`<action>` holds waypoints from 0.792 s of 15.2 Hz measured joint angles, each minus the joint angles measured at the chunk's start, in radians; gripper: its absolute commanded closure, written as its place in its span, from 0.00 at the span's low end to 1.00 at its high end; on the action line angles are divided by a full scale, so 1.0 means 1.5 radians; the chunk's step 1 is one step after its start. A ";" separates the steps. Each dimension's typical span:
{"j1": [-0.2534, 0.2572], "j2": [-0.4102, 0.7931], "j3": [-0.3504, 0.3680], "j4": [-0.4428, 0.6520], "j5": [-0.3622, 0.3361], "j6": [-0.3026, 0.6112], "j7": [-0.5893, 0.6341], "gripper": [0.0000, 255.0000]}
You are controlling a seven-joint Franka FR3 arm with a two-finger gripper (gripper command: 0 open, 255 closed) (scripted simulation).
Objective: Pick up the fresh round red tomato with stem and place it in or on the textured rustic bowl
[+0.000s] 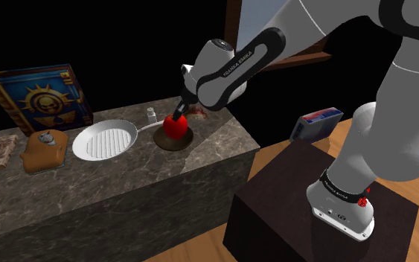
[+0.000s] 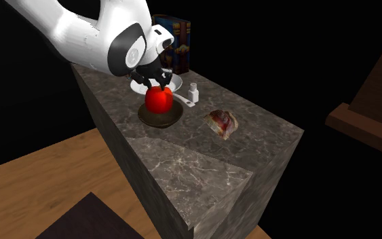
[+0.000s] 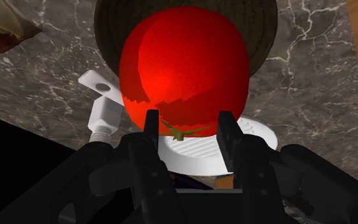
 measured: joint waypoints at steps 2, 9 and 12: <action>0.001 0.006 0.002 -0.001 0.003 0.008 -0.001 1.00; 0.000 0.008 0.003 -0.002 0.004 0.010 -0.002 0.00; 0.000 0.008 0.003 -0.002 0.004 0.010 -0.002 0.00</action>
